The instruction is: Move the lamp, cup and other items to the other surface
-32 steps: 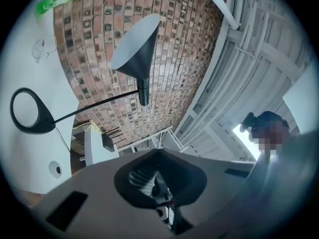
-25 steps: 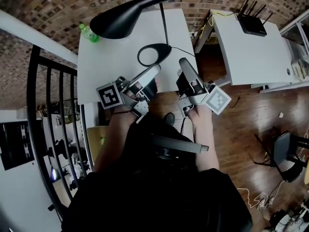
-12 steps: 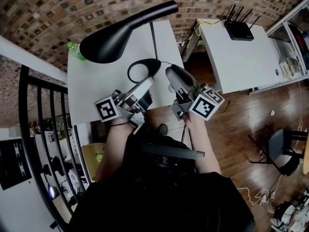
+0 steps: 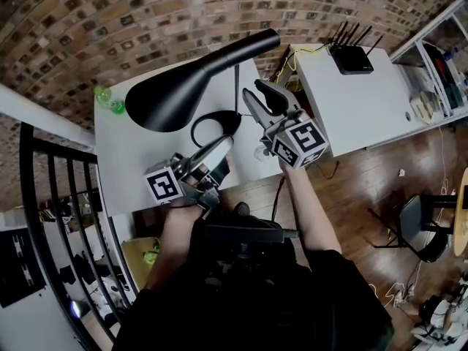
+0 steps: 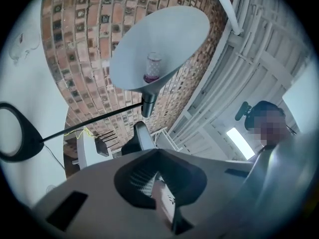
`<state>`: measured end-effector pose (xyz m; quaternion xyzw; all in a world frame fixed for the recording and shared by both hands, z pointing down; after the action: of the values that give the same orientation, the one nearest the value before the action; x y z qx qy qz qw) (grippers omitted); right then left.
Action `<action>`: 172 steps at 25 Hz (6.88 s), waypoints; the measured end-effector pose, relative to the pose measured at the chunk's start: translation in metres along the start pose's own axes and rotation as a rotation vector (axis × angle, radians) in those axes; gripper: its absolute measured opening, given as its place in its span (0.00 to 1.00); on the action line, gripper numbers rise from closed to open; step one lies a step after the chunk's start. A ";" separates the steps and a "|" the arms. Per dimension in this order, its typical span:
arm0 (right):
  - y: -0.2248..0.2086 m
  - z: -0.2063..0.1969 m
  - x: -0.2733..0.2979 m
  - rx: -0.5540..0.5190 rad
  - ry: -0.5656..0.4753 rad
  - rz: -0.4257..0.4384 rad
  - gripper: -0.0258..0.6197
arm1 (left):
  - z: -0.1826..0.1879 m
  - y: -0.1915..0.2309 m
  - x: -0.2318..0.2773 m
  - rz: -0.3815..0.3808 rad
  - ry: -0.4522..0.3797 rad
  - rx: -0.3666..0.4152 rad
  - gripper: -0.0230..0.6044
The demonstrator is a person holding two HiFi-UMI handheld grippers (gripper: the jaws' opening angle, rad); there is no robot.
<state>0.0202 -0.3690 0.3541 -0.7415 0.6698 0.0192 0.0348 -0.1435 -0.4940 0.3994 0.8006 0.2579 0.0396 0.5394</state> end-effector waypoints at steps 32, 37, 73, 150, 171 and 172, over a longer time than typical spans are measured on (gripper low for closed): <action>-0.029 0.022 0.072 -0.096 -0.080 -0.010 0.06 | 0.027 0.009 -0.016 -0.010 -0.023 0.001 0.04; -0.031 0.030 0.055 -0.096 -0.084 -0.085 0.06 | 0.027 0.011 -0.015 -0.023 0.002 -0.006 0.04; -0.009 0.091 -0.318 0.002 -0.080 -0.759 0.06 | -0.106 -0.027 0.119 -0.272 0.460 -0.100 0.04; -0.116 0.110 -0.748 0.006 -0.109 -1.215 0.06 | -0.405 -0.062 0.476 -0.398 0.814 -0.213 0.04; -0.189 0.110 -0.822 0.033 -0.129 -1.129 0.06 | -0.457 -0.071 0.549 -0.351 0.776 -0.167 0.04; -0.193 0.111 -0.831 0.032 -0.126 -1.115 0.06 | -0.466 -0.076 0.554 -0.348 0.770 -0.161 0.04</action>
<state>0.1298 0.4831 0.3109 -0.9802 0.1731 0.0320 0.0908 0.1477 0.1728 0.4069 0.6273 0.5676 0.2641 0.4632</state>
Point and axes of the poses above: the fingertips, and each gripper's own axes: x forward along the fingers, y to its left, z out of its top, the point moved 9 cm from there along -x, backward along the fingers, and after that the axes turned 11 degrees about z, right-handed, at the moved point
